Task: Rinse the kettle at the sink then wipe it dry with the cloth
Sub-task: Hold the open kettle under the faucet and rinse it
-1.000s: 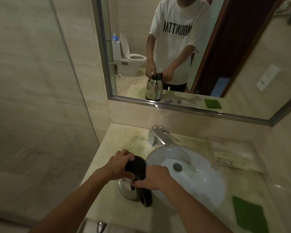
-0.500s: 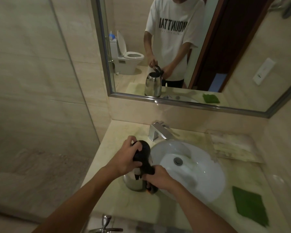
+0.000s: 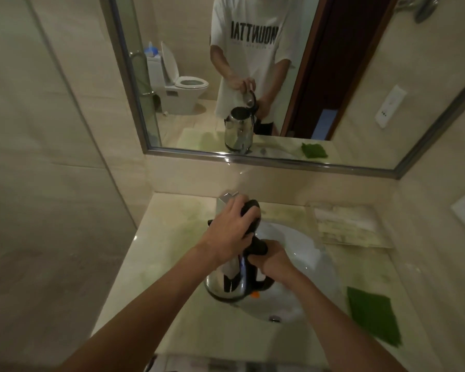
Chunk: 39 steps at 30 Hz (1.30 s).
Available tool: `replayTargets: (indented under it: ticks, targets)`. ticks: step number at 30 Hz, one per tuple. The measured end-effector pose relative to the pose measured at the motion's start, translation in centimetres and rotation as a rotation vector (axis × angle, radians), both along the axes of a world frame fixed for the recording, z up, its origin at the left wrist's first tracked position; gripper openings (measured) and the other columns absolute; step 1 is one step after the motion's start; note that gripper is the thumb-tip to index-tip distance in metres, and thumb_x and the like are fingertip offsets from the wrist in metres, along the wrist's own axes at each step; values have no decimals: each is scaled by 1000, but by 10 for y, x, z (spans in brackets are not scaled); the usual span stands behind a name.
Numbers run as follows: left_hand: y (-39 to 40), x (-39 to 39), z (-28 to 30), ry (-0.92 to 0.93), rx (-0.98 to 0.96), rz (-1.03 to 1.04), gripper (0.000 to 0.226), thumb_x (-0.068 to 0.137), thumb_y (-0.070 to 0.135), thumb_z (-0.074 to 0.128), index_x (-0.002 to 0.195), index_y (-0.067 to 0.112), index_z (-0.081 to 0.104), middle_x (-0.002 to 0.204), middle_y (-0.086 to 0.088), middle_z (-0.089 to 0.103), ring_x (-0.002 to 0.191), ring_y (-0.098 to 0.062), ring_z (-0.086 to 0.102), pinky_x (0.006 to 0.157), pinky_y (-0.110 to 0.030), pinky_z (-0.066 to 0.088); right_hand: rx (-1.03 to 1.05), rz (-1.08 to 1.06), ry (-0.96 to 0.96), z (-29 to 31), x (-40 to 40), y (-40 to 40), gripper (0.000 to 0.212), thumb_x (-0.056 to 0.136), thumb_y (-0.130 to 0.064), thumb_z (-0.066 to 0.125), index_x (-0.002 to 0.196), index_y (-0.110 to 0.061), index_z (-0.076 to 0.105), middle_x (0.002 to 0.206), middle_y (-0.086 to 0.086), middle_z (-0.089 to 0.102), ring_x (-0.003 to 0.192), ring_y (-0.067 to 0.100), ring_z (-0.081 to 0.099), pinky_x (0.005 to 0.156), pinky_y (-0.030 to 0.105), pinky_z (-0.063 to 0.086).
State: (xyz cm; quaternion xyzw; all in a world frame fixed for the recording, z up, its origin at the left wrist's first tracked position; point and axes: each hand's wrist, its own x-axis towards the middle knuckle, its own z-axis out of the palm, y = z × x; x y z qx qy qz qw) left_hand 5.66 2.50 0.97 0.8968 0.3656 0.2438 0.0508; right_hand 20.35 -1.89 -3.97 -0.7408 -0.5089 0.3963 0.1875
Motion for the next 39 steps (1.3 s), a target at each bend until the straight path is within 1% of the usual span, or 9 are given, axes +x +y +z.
replayTargets:
  ticks: [4, 7, 9, 16, 22, 29, 32, 35, 39]
  targets:
    - [28, 26, 3, -164, -282, -6, 42, 80, 26, 66, 114, 19, 44, 122, -6, 44, 100, -21, 52, 86, -32, 50, -24, 3, 67, 2, 55, 15, 11, 74, -11, 68, 83, -6, 69, 65, 0, 66, 55, 10, 60, 57, 29, 51]
    - [48, 44, -4, -321, -467, 128, 16, 89, 34, 55, 97, 26, 46, 101, 0, 57, 73, -14, 55, 67, -31, 49, -73, 48, 58, -7, 90, 26, 20, 70, -13, 67, 86, -2, 70, 68, 2, 67, 60, 12, 63, 58, 27, 49]
    - [62, 55, -12, -370, -537, 240, 10, 91, 28, 52, 84, 24, 48, 88, -1, 60, 62, -10, 53, 60, -28, 43, -87, 54, 51, -19, 111, 34, 14, 68, -13, 68, 80, -6, 69, 68, 2, 67, 60, 13, 63, 57, 27, 49]
    - [88, 71, -51, -148, -616, 510, 17, 89, 17, 51, 79, 8, 60, 81, -10, 69, 70, -24, 62, 64, -35, 49, -134, 28, 88, -53, 156, 65, 5, 65, -9, 66, 65, -12, 62, 58, 1, 63, 51, 12, 60, 52, 26, 47]
    - [109, 83, -70, -63, -652, 541, 13, 90, 20, 52, 87, 13, 63, 87, -5, 69, 75, -20, 63, 64, -28, 46, -181, 105, 111, -80, 156, 85, 7, 68, -11, 69, 73, -13, 65, 68, 6, 67, 61, 17, 64, 61, 36, 53]
    - [151, 90, -86, -76, -602, 515, 11, 85, 15, 60, 82, 7, 67, 83, 0, 65, 76, -15, 58, 67, -22, 41, -238, 97, 154, -98, 146, 105, 11, 72, -5, 67, 70, -14, 62, 58, -1, 60, 52, 11, 57, 54, 25, 45]
    - [171, 89, -97, -86, -673, 505, 11, 84, 12, 63, 92, 5, 68, 85, -4, 63, 78, -17, 59, 64, -17, 41, -237, 75, 178, -105, 142, 110, 19, 73, 0, 67, 63, -15, 59, 55, -3, 58, 50, 7, 55, 51, 20, 43]
    - [188, 91, -113, -42, -692, 463, 19, 85, 15, 65, 102, 9, 69, 97, -7, 65, 82, -17, 60, 69, -22, 44, -241, 51, 189, -116, 138, 116, 24, 72, 3, 67, 62, -16, 59, 54, -5, 59, 51, 8, 56, 51, 19, 44]
    - [202, 97, -125, -7, -652, 472, 16, 85, 14, 63, 98, 9, 72, 100, -8, 69, 76, -12, 55, 70, -23, 40, -215, 51, 196, -131, 130, 121, 16, 68, -2, 70, 77, -14, 65, 75, 6, 70, 74, 20, 68, 71, 35, 55]
